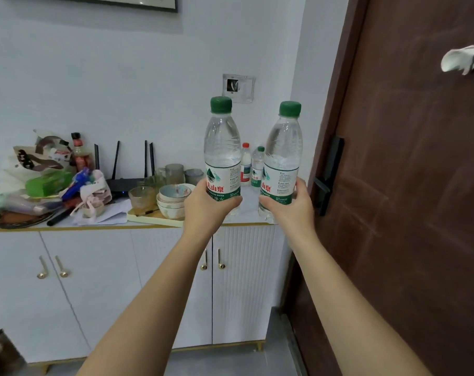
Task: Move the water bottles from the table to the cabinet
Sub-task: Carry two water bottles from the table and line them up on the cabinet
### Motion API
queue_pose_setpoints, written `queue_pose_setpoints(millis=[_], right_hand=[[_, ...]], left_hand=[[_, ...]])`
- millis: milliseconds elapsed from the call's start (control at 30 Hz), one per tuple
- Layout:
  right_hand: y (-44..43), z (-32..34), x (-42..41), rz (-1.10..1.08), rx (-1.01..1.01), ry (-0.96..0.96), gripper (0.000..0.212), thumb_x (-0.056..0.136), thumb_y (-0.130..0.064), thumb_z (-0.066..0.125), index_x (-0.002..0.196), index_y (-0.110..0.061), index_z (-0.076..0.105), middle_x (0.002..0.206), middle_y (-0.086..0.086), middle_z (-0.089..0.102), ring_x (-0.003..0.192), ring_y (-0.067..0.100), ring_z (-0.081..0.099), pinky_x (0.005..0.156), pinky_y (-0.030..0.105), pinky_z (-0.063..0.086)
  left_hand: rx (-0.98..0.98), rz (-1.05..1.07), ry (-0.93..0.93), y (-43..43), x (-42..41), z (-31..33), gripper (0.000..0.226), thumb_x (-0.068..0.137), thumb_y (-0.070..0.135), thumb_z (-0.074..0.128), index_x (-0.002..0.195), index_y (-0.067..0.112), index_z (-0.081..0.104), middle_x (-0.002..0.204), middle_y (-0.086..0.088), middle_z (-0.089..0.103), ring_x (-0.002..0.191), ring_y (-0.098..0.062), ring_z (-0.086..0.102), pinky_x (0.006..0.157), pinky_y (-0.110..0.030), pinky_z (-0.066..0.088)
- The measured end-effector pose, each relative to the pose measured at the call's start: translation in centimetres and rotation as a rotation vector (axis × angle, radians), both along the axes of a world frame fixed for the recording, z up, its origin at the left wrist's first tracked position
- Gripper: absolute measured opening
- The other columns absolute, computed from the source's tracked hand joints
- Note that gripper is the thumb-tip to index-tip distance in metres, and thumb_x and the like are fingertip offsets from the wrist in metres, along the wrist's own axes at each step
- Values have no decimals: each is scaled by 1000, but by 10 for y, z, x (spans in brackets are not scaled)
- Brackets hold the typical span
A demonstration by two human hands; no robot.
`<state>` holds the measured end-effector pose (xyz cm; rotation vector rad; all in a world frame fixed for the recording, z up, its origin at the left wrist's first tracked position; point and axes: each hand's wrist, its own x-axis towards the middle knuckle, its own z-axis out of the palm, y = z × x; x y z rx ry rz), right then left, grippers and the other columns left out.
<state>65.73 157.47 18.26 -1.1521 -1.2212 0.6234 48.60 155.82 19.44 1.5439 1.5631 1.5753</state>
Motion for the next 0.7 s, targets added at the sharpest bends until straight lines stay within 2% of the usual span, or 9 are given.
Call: queue_pose_setpoints(millis=[67, 133, 200, 300, 400, 500, 600, 667, 700], right_hand=[[29, 1, -6, -18, -1, -5, 65, 62, -19, 88, 117, -33, 55, 99, -20, 66, 96, 3, 65, 89, 40, 57], [55, -2, -11, -35, -11, -11, 65, 62, -21, 89, 114, -36, 54, 97, -23, 65, 94, -2, 64, 89, 39, 57], [78, -7, -14, -44, -29, -16, 66, 61, -22, 89, 115, -38, 53, 98, -22, 65, 97, 3, 65, 90, 41, 57], [112, -19, -16, -45, -54, -15, 64, 62, -21, 89, 111, -40, 53, 101, -21, 66, 98, 6, 66, 91, 41, 56], [146, -33, -15, -43, -84, -25, 58, 63, -21, 88, 98, -46, 50, 95, -25, 63, 92, -6, 61, 86, 32, 55], [183, -50, -12, -19, -123, -45, 62, 65, -20, 88, 106, -43, 48, 93, -27, 60, 87, -11, 57, 76, 15, 48], [224, -72, -6, 16, -169, -66, 62, 66, -20, 87, 111, -36, 48, 96, -23, 61, 87, -4, 59, 68, 6, 42], [253, -89, -1, 29, -199, -82, 61, 66, -20, 87, 111, -34, 48, 96, -21, 62, 89, 2, 61, 67, 8, 44], [268, -99, 2, 37, -214, -88, 60, 66, -20, 87, 110, -34, 49, 97, -19, 64, 90, 5, 63, 71, 13, 47]], left_hand=[[-1, -10, 11, 30, -5, 2, 51, 64, 32, 86, 106, 27, 57, 94, 14, 64, 85, -1, 60, 65, -13, 44], [-11, -17, 29, 58, -9, 1, 50, 63, 32, 85, 103, 26, 57, 92, 14, 64, 83, 0, 59, 60, -9, 39], [-32, -24, 34, 83, -11, -6, 53, 63, 32, 85, 107, 22, 59, 98, 10, 67, 87, -5, 62, 63, -12, 43], [-57, -32, 41, 118, -13, -18, 60, 63, 32, 86, 114, 18, 58, 105, 5, 69, 94, -11, 64, 77, -26, 54], [-80, -29, 49, 153, -12, -33, 58, 63, 32, 86, 113, 19, 59, 103, 6, 69, 93, -11, 64, 77, -27, 53], [-108, -17, 59, 189, -8, -52, 50, 63, 29, 85, 105, 21, 59, 93, 11, 66, 84, -4, 61, 69, -19, 47], [-157, -4, 49, 226, -1, -75, 48, 64, 26, 85, 99, 28, 53, 85, 18, 59, 76, 5, 55, 59, -11, 38], [-182, 1, 45, 253, 5, -93, 48, 65, 22, 85, 102, 25, 55, 90, 13, 63, 81, -4, 59, 63, -16, 43], [-198, 9, 41, 266, 9, -102, 48, 65, 20, 85, 104, 22, 57, 93, 10, 66, 84, -7, 61, 63, -18, 45]])
